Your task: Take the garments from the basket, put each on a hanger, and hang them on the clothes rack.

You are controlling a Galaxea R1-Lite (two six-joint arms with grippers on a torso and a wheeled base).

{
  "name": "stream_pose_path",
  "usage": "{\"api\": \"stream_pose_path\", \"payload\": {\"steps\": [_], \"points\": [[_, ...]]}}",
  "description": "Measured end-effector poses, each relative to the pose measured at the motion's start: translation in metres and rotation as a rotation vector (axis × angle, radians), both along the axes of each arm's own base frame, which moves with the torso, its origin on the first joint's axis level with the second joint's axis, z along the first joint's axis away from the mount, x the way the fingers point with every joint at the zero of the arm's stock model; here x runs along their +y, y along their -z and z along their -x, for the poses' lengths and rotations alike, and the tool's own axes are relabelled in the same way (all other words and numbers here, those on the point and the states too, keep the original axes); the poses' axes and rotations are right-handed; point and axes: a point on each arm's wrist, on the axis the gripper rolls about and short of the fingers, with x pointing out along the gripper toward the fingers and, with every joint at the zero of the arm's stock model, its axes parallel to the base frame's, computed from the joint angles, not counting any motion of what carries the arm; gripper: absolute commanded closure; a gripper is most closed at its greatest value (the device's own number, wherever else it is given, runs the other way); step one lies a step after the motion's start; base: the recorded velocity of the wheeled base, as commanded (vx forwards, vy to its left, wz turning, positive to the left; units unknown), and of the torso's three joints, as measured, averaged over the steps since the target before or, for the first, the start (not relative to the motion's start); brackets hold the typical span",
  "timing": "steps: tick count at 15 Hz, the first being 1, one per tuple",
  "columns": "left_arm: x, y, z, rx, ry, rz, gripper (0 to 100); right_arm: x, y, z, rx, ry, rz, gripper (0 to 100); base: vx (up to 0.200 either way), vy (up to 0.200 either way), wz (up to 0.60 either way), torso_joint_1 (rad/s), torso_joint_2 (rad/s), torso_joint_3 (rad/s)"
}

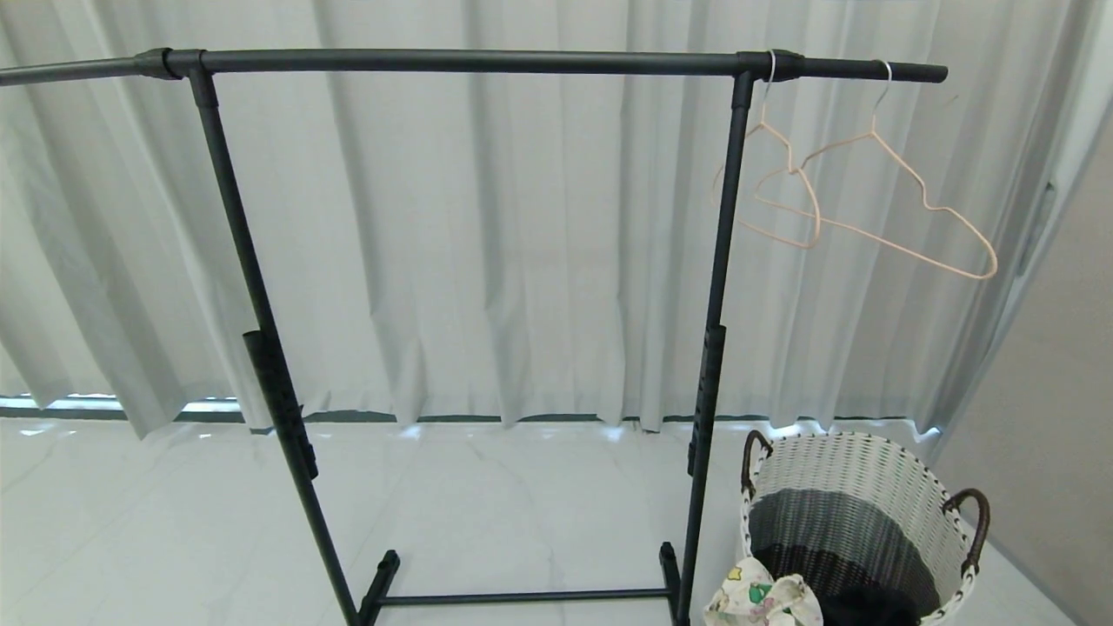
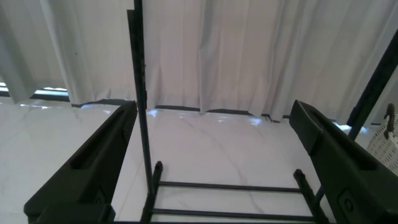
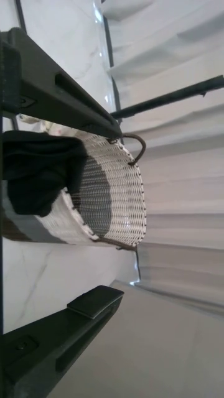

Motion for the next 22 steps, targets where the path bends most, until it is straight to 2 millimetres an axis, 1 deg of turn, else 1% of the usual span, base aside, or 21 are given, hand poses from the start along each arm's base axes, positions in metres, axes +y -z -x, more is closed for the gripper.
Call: {"api": "stream_pose_path", "payload": {"steps": [6,8,11,12,13,15,16,17,19,21,22], "points": [[0.000,0.000,0.000,0.000,-0.001,0.000,0,0.000,0.000,0.000,0.001,-0.003,0.006,0,0.000,0.000,0.00,0.000,0.00,0.000],[0.000,0.000,0.000,-0.001,0.000,-0.040,0,0.000,0.000,0.000,-0.004,0.005,-0.012,0,0.000,0.000,0.00,0.000,0.00,0.000],[0.000,0.000,0.000,0.000,0.004,-0.051,0,0.000,-0.007,0.000,-0.066,0.000,-0.016,0,0.000,0.000,0.00,0.000,0.00,0.000],[0.000,0.000,0.000,0.000,0.005,-0.044,0,0.000,-0.013,0.002,-0.082,-0.025,-0.015,0,0.000,0.000,0.00,0.000,0.00,0.000],[0.000,0.000,0.000,-0.001,0.004,-0.039,0,0.001,-0.024,0.005,-0.101,-0.057,-0.012,0,0.000,0.000,0.00,0.000,0.00,0.000],[0.000,0.000,0.000,0.001,0.003,-0.031,0,0.000,-0.048,0.005,-0.071,-0.111,0.011,0,0.000,0.000,0.00,0.000,0.00,0.000],[0.000,0.000,0.000,0.001,0.003,-0.028,0,0.000,-0.060,0.000,-0.017,-0.141,0.028,0,0.000,0.000,0.00,0.000,0.00,0.000],[0.000,0.000,0.000,0.001,0.003,-0.020,0,0.001,-0.073,-0.010,0.047,-0.165,0.052,0,-0.200,0.000,0.00,0.002,0.01,0.002],[0.000,0.000,0.000,0.001,0.005,-0.026,0,0.004,-0.091,-0.044,0.234,-0.210,0.123,0,-0.200,0.000,0.00,0.005,0.00,-0.005],[0.000,0.000,0.000,0.001,0.005,-0.027,0,0.010,-0.096,-0.084,0.426,-0.262,0.234,0,0.000,0.000,0.00,0.000,0.00,0.000],[0.000,0.000,0.000,0.000,0.005,-0.027,0,0.014,-0.093,-0.106,0.530,-0.295,0.307,0,0.000,0.000,0.00,0.000,0.00,0.000]]}}
